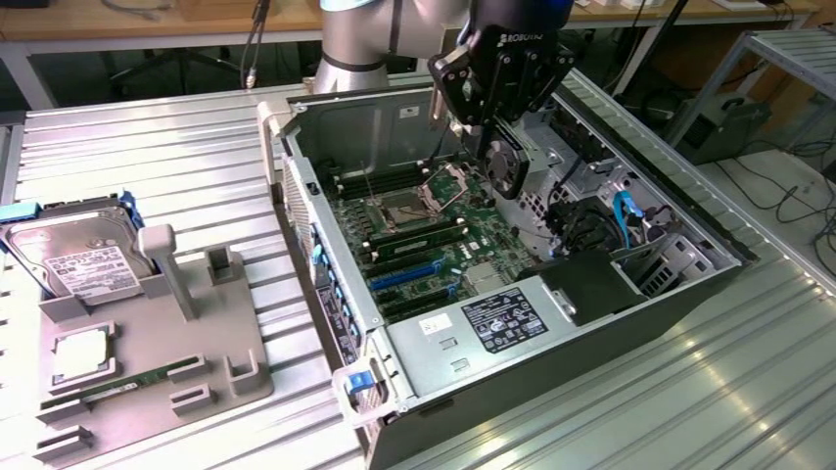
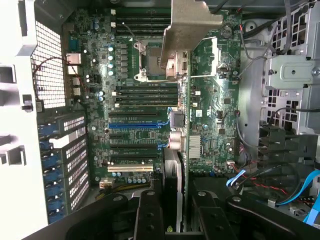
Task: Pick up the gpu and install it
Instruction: 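Insert the gpu into the slot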
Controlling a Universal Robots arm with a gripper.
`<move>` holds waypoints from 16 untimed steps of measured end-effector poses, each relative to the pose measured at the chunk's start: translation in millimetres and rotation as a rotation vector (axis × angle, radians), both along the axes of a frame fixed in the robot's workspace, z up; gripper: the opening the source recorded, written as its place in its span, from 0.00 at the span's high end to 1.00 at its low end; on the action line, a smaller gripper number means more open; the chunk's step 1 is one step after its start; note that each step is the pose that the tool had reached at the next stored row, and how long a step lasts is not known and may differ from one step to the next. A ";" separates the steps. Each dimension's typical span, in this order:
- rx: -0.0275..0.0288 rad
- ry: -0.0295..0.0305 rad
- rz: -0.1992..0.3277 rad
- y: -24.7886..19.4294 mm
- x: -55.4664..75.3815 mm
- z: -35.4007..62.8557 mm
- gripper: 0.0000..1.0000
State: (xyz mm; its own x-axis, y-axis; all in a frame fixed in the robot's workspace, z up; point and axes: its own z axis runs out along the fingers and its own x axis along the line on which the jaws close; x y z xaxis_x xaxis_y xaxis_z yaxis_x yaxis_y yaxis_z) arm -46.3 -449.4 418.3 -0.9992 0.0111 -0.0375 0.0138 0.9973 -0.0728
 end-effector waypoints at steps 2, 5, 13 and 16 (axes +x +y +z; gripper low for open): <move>0.0000 0.0000 0.000 0.0 0.0 0.0 0.73; 0.0000 0.0000 0.004 0.0 0.0 0.0 0.73; 0.0000 0.0000 0.126 0.0 0.0 0.0 0.73; 0.0000 0.0000 0.181 0.0 0.0 0.0 0.73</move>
State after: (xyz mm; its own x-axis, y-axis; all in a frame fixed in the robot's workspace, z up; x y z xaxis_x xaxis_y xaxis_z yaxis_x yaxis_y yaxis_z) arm -46.3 -449.4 418.3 -0.9849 -0.1693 -0.0375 -0.1662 0.9834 -0.0728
